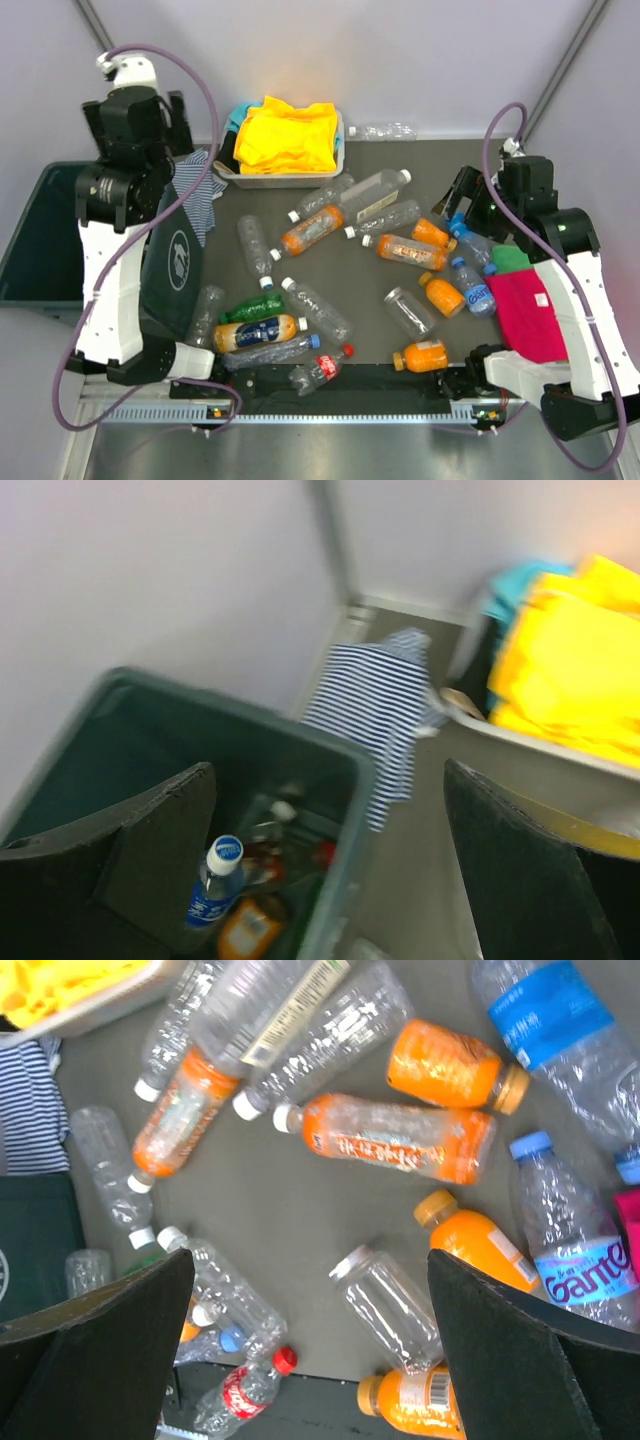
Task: Put the plastic bottles in the bin
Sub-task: Place the plastic bottle in the trash bin, then pick up the plastic bottle at the center of the board.
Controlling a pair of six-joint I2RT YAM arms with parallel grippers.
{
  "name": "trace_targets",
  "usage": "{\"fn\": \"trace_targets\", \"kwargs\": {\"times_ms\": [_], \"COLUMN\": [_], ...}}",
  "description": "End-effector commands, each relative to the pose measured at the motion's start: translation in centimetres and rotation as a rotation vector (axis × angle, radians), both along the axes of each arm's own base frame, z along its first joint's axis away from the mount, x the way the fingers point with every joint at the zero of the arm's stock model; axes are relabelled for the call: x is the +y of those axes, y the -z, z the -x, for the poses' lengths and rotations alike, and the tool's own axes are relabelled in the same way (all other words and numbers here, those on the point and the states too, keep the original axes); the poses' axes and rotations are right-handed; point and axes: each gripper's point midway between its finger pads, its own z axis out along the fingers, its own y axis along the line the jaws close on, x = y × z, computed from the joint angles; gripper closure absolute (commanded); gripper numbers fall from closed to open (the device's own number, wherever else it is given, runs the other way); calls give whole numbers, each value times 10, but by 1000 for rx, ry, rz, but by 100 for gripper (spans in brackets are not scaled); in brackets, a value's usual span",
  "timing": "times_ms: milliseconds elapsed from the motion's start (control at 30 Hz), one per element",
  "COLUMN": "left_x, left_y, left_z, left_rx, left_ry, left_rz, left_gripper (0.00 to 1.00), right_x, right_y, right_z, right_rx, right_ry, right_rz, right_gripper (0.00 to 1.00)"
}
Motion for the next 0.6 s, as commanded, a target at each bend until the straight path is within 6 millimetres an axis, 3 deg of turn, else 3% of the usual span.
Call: {"fn": "trace_targets", "kwargs": {"times_ms": [0,67,133,167,200,300,367,433,467,567], "left_x": [-83,-107,-148,-163,-192,-239,-262,-288,-294,-313], "left_y": [25,29,40,50,61,92,119,126,140,157], "left_z": [-30,-35,-36,-38,-35,-31,-26,-20,-18,-9], "left_rx": [80,97,137,163,191,246,299,301,328,356], "left_ry": [352,419,533,570,649,772,834,909,923,968], "left_rz": [113,107,97,100,119,162,197,273,292,371], "left_gripper": [1,1,1,1,1,1,1,1,1,1], "right_x": [-11,-13,-10,-11,-6,9,24,39,49,62], "right_y": [25,50,67,84,89,115,132,147,155,173], "right_z": [9,17,21,27,29,40,46,51,59,65], "right_rx": [81,151,184,226,232,289,314,359,382,419], "right_ry": [91,114,99,91,54,-60,-141,-223,-273,-321], "right_rz": [-3,4,0,8,2,-14,-23,-22,1,76], "right_gripper": [1,1,1,1,1,1,1,1,1,1]}}
